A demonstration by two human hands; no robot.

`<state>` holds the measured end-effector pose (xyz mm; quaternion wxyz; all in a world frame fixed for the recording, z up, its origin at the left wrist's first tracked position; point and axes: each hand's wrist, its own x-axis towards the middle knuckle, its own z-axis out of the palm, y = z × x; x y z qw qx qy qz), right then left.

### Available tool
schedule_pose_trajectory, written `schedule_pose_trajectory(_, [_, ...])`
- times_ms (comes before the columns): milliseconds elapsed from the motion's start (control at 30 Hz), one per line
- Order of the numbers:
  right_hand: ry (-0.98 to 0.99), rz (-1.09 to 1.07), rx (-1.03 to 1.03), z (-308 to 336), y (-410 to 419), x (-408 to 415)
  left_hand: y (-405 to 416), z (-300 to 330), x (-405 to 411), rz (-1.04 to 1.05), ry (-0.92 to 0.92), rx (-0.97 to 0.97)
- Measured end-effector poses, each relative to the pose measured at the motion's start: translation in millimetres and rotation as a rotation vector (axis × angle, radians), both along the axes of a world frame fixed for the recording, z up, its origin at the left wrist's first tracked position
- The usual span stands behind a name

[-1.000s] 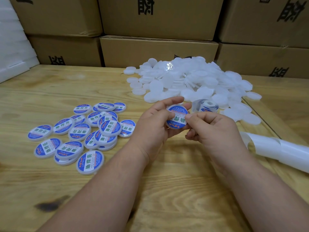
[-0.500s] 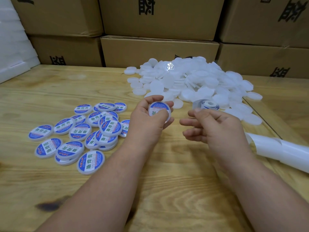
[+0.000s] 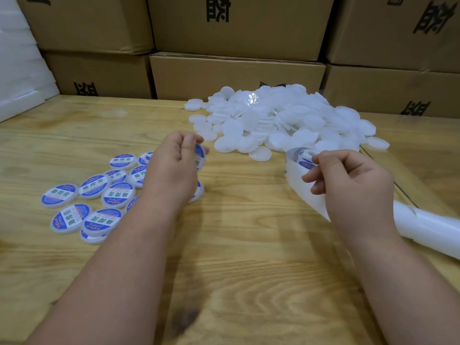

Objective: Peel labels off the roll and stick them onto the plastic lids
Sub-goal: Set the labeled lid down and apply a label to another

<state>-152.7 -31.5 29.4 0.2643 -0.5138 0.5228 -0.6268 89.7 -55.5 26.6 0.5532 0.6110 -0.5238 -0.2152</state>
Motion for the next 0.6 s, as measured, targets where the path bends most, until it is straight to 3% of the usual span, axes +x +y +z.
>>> schedule_pose_trajectory(233, [0.280, -0.136, -0.097, -4.9, -6.3, -4.5, -0.6, -0.7, 41.5, 0.213, -0.246, 0.167])
schedule_pose_trajectory(367, [0.404, -0.127, -0.010, -8.2, -12.5, -7.9, -0.9, -5.4, 40.9, 0.350, -0.461, 0.330])
schedule_pose_trajectory(433, [0.436, -0.117, 0.054, -11.0, -14.5, -9.3, 0.4, -3.6, 28.4, 0.407, -0.560, 0.252])
schedule_pose_trajectory(533, [0.496, -0.109, 0.098, -14.9, -17.1, -11.9, -1.3, -8.1, -4.7, 0.235, -0.583, -0.003])
schedule_pose_trajectory(600, [0.540, -0.106, 0.120, -16.1, -18.5, -13.5, -5.2, -19.8, -35.0, 0.011, -0.627, -0.028])
